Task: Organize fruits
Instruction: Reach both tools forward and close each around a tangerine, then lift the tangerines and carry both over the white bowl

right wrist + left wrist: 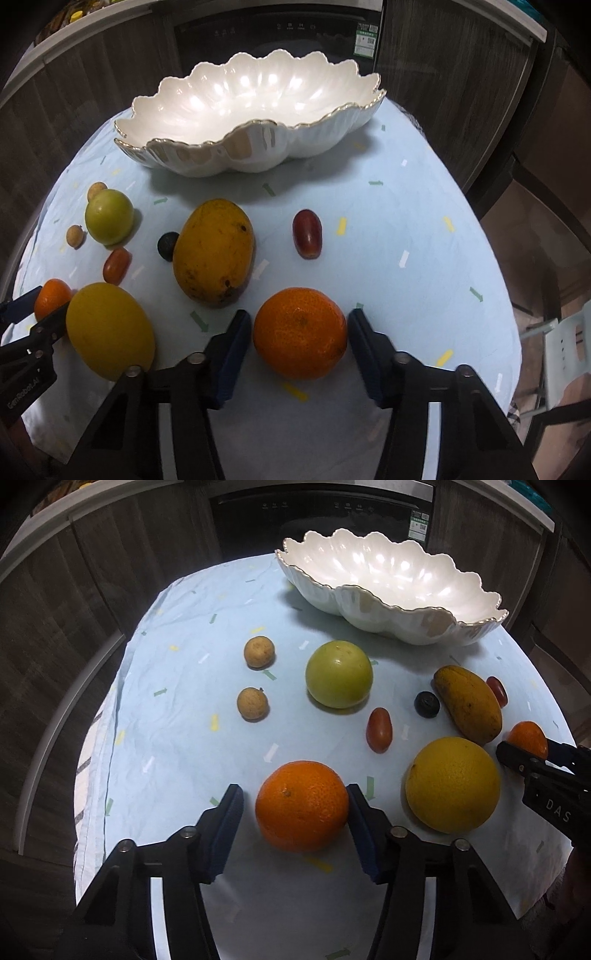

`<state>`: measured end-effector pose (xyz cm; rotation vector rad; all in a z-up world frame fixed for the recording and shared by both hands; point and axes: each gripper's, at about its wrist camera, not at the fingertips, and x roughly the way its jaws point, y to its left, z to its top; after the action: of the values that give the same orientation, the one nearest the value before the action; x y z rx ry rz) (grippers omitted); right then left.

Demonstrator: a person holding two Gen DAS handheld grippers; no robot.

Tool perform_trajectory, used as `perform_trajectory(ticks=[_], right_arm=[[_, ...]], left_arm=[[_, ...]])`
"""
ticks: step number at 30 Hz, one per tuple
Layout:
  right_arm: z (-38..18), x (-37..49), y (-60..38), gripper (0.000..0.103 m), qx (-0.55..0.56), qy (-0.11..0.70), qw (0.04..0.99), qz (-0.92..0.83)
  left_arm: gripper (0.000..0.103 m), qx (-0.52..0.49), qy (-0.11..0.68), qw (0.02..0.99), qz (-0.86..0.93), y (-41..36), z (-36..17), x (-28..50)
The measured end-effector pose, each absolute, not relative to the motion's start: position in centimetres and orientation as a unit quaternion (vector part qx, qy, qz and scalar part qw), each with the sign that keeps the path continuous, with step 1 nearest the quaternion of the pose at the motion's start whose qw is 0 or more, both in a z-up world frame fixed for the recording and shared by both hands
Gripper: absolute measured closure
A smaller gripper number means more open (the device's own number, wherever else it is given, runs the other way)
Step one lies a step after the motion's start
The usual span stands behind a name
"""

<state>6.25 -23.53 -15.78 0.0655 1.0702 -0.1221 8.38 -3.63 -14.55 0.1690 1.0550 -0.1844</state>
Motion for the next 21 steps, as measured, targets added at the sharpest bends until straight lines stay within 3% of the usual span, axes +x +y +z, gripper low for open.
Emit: perform_trajectory(ticks=[2, 21], right_arm=[[-15.7, 6.1, -23.7, 0.057, 0.031, 0.508, 0.859, -0.059], [-12.5, 5.8, -23.1, 0.059, 0.021, 0.476, 0.877, -0.055]], left_arm=[[0.056, 0.081, 0.501, 0.856, -0.094, -3.8, -14.5, 8.3], [0.058, 0.083, 0.480, 0.868, -0.092, -3.5, -11.7, 7.7]])
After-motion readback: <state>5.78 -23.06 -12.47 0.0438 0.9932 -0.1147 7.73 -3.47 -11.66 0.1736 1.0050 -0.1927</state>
